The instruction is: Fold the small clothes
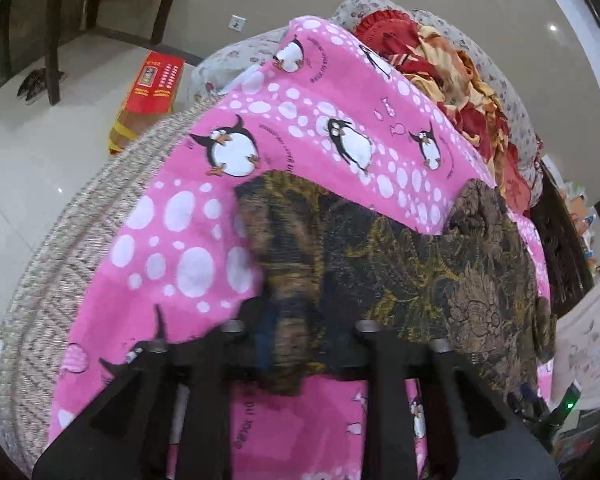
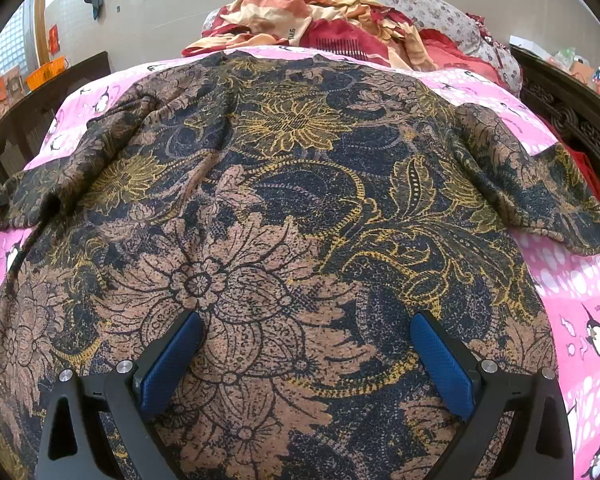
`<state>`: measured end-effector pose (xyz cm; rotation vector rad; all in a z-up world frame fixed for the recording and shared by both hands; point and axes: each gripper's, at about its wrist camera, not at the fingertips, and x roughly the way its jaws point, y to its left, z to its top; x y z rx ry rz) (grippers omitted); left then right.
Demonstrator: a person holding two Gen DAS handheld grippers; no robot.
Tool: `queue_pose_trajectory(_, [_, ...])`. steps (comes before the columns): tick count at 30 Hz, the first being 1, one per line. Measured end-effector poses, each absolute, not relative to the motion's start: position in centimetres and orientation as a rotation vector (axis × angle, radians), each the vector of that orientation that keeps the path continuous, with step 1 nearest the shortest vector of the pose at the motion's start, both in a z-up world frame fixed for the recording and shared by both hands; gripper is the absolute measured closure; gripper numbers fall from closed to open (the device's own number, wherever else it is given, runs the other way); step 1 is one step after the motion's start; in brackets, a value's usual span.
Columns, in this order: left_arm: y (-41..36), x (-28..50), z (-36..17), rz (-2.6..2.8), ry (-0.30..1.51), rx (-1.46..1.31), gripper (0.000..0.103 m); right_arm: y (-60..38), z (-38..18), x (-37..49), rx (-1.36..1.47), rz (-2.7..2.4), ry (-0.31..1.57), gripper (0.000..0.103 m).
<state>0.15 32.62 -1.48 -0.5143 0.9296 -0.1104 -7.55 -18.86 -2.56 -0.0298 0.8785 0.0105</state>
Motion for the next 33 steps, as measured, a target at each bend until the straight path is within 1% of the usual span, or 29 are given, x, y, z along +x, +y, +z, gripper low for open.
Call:
queue_pose_trajectory(1, [32.4, 0.2, -1.6, -0.129, 0.927, -0.523, 0.051, -18.8, -2.6, -7.6, -0.030, 0.010, 0.879, 0.000])
queue_pose_trajectory(2, [32.2, 0.3, -1.7, -0.133, 0.928, -0.521, 0.049, -18.9, -2.6, -7.6, -0.030, 0.010, 0.878, 0.000])
queue_pose_trajectory(6, [32.0, 0.6, -1.6, -0.123, 0.922, -0.540, 0.050, -18.9, -2.6, -7.6, -0.030, 0.011, 0.878, 0.000])
queue_pose_trajectory(7, [32.2, 0.5, -1.4, -0.134, 0.914, -0.566, 0.062, -18.9, -2.6, -7.6, -0.030, 0.011, 0.878, 0.000])
queue_pose_trajectory(8, [32.2, 0.3, -1.2, -0.152, 0.915, -0.583, 0.083, -18.9, -2.6, -7.6, -0.030, 0.011, 0.878, 0.000])
queue_pose_trajectory(9, [32.2, 0.2, -0.9, -0.153, 0.913, -0.575, 0.091, -18.9, -2.6, -7.6, -0.030, 0.011, 0.878, 0.000])
queue_pose_trajectory(11, [32.1, -0.2, -0.1, -0.143, 0.883, -0.544, 0.096, -18.9, -2.6, -7.6, -0.030, 0.011, 0.877, 0.000])
queue_pose_trajectory(16, [34.2, -1.3, 3.3, -0.009, 0.770, -0.514, 0.097, -18.9, -2.6, -7.6, -0.029, 0.011, 0.876, 0.000])
queue_pose_trajectory(21, [38.5, -2.6, 9.6, 0.196, 0.603, -0.468, 0.097, -18.9, -2.6, -7.6, -0.028, 0.012, 0.878, 0.000])
queue_pose_trajectory(26, [42.5, -3.6, 13.9, 0.310, 0.509, -0.486, 0.097, -18.9, -2.6, -7.6, -0.027, 0.012, 0.880, 0.000])
queue_pose_trajectory(29, [40.9, -3.0, 14.7, 0.237, 0.517, -0.463, 0.097, -18.8, -2.6, -7.5, -0.028, 0.012, 0.881, 0.000])
queue_pose_trajectory(33, [32.1, -0.6, 14.6, 0.034, 0.556, -0.382, 0.097, -18.8, -2.6, -7.5, -0.029, 0.010, 0.880, 0.000])
